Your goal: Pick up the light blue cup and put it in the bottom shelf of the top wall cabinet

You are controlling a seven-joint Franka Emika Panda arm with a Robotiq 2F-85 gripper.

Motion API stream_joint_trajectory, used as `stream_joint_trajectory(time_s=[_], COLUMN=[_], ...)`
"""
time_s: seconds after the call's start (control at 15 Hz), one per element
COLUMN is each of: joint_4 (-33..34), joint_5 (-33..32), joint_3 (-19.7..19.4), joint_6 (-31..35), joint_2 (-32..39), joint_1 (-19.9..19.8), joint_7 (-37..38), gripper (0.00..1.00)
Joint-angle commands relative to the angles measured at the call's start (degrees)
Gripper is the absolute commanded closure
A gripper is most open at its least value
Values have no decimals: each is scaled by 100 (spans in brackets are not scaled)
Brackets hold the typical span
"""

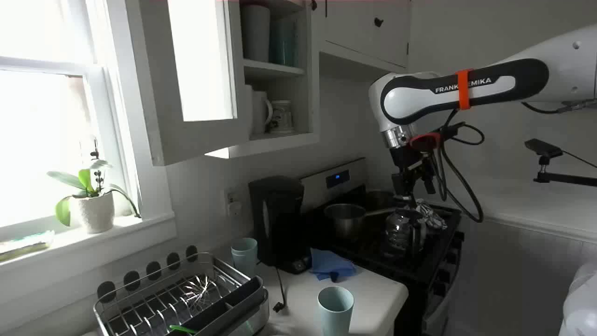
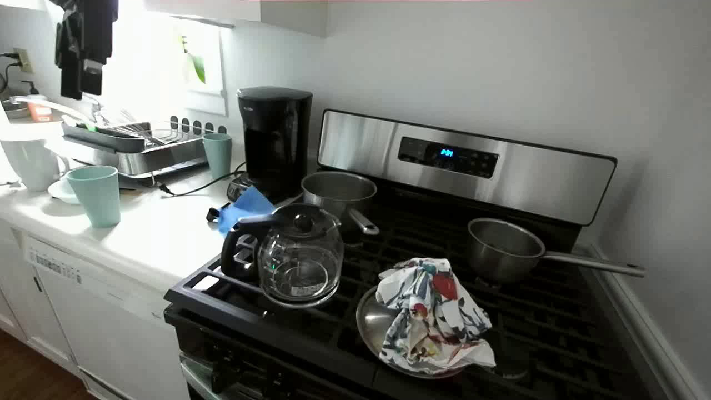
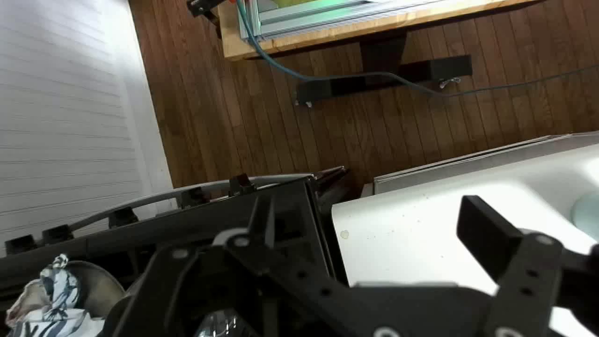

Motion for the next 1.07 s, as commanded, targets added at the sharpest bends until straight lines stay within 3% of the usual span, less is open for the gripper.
stream_joint_trajectory(time_s=[0.0,0.4,0.67,1.0], joint_4=[20,-55,-534,-1228], joint_5=[-30,29,316,1256], joint_3=[-106,-108,-68,-8], joint_6=[-26,121,1322,2992], joint_2=[12,62,62,176], joint_1=[136,197,455,834], joint_7=[41,-49,-40,-148], gripper=[0,0,0,0])
